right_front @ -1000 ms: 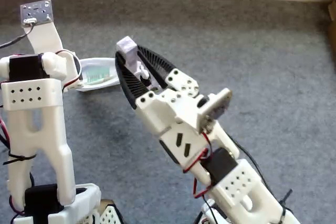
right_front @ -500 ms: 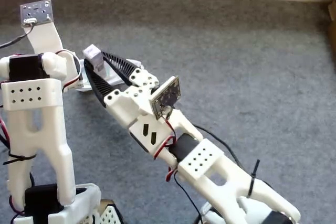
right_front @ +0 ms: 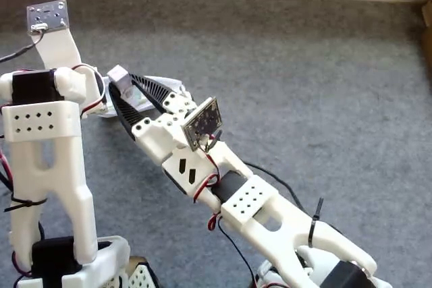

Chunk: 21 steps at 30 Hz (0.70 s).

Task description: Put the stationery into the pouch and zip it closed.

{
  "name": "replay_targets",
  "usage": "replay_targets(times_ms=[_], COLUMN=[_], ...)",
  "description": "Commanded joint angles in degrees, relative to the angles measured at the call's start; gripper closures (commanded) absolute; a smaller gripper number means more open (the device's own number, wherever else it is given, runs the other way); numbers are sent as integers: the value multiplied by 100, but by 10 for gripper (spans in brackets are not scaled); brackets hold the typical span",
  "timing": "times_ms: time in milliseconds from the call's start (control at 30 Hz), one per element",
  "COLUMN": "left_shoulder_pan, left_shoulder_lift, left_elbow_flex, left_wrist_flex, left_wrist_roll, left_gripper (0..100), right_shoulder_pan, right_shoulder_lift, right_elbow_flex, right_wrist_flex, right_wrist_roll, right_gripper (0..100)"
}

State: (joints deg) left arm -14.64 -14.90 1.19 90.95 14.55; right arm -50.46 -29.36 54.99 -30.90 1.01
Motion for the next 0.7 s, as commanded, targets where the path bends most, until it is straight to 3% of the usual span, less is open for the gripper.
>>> replay_targets(times_ms=[0,100,567,667], left_shoulder_pan=[84,84,84,84], left_shoulder_lift=[-40,-40,-40,-40], left_elbow_flex=[84,84,92,92], left_wrist_flex=[-26,-26,-26,-26], left_wrist_roll=[-26,-26,-35,-35], left_gripper=[993,993,993,993], right_shoulder_pan=[40,31,84,154], right_shoulder_lift=[-101,-110,-259,-796], right_elbow_flex=[119,180,215,347], right_wrist_flex=[-145,-145,-119,330], right_wrist_roll=[-18,-18,-18,-18], right_gripper=[862,795,800,824])
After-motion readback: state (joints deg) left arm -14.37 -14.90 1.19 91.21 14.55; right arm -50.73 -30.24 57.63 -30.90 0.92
